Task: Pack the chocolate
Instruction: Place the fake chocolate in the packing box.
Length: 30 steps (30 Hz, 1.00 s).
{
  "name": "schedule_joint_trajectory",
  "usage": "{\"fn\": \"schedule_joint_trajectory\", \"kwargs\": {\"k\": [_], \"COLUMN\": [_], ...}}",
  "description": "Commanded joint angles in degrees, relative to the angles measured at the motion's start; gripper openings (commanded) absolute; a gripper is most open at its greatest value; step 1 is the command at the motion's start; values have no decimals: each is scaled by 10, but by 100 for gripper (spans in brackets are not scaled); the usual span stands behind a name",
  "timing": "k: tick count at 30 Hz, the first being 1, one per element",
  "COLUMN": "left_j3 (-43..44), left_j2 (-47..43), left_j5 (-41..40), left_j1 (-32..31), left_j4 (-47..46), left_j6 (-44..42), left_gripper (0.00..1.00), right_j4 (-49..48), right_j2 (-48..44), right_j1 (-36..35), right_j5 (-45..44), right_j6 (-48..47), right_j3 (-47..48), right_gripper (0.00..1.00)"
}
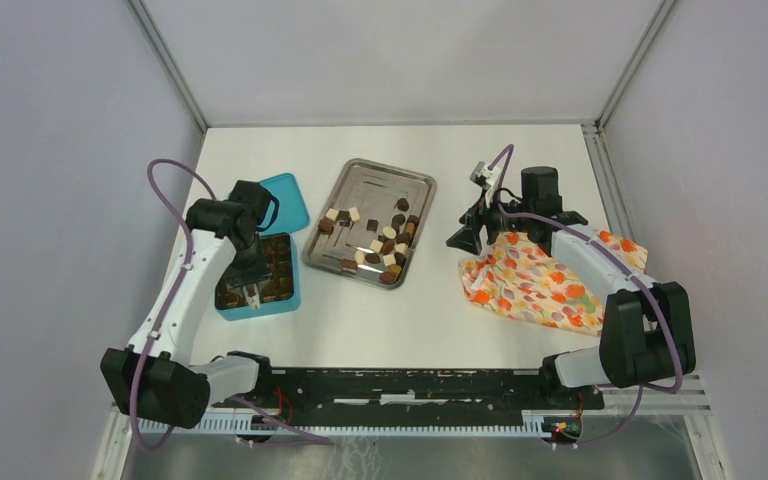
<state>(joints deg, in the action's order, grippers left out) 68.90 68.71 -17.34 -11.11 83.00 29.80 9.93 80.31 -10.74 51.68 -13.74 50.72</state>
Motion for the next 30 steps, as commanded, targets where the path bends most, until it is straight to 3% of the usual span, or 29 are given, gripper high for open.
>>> {"fn": "schedule_joint_trajectory", "kwargs": {"k": [1,9,20,30], "left_j3": [-12,-10,-19,-12], "left_j2": [0,19,20,24], "left_j5": [-7,-2,10,-1], "left_j1": [16,32,35,35], "left_j4": [-38,-63,-62,-50], "left_j6": [-20,-37,-37,-35], "left_gripper": [2,7,26,35], "right_j4": [-20,-19,-19,-19], "right_j2": [-6,-5,-4,-6], "right_j1": [1,1,1,1], "right_j5": [11,11,11,11], "right_j6": [-2,-3,-3,-4], "right_j3": [-2,-2,-2,-3], "right_gripper": [84,83,83,84]}}
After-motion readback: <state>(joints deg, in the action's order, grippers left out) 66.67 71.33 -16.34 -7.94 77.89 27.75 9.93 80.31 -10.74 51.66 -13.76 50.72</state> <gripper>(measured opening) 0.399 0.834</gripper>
